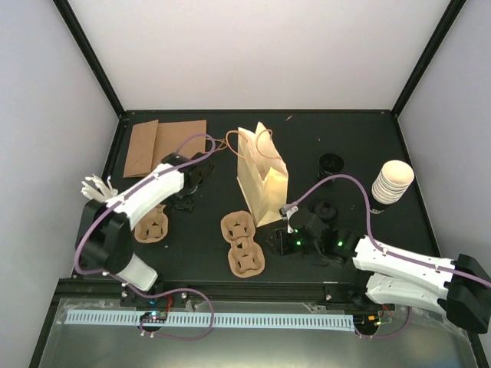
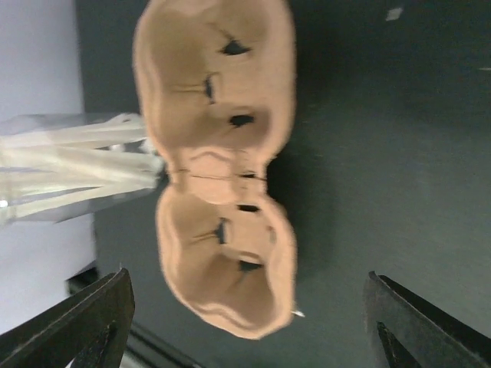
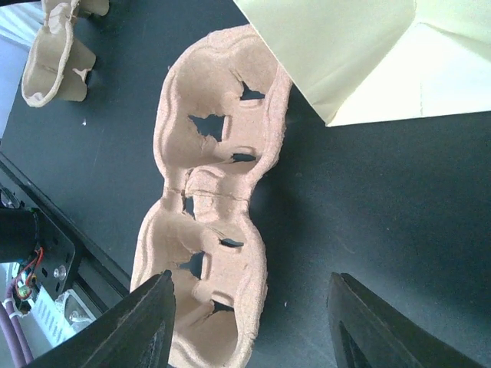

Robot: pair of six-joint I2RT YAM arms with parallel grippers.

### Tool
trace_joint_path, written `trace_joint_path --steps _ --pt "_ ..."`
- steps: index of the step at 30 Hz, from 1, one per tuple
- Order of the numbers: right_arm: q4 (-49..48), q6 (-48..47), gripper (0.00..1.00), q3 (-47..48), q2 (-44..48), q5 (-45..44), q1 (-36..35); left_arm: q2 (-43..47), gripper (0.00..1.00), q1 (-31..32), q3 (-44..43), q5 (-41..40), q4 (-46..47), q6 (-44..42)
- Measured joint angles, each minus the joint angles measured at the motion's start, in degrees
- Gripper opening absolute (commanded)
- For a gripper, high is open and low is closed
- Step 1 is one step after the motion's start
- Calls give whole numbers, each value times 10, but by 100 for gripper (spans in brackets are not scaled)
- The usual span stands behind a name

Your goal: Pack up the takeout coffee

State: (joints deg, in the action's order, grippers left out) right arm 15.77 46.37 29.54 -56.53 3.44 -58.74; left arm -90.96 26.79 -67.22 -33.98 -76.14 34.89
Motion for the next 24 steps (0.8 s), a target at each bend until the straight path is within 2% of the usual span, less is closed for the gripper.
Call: trace_joint_path --steps 8,12,16,20,23,24 --pt "45 -46 58 49 -1 -5 0 168 85 3 15 179 91 -79" --pt "81 -98 62 82 9 -19 0 245 91 3 41 275 141 -99" --pt "129 -156 71 117 43 -54 0 304 98 3 96 357 185 -103" --pt "152 -212 77 154 64 -89 0 332 99 3 143 415 218 -103" --pt "156 -255 96 157 77 -106 0 347 99 3 162 447 232 -103" --pt "158 -274 98 157 80 -109 0 352 99 3 164 454 235 -103"
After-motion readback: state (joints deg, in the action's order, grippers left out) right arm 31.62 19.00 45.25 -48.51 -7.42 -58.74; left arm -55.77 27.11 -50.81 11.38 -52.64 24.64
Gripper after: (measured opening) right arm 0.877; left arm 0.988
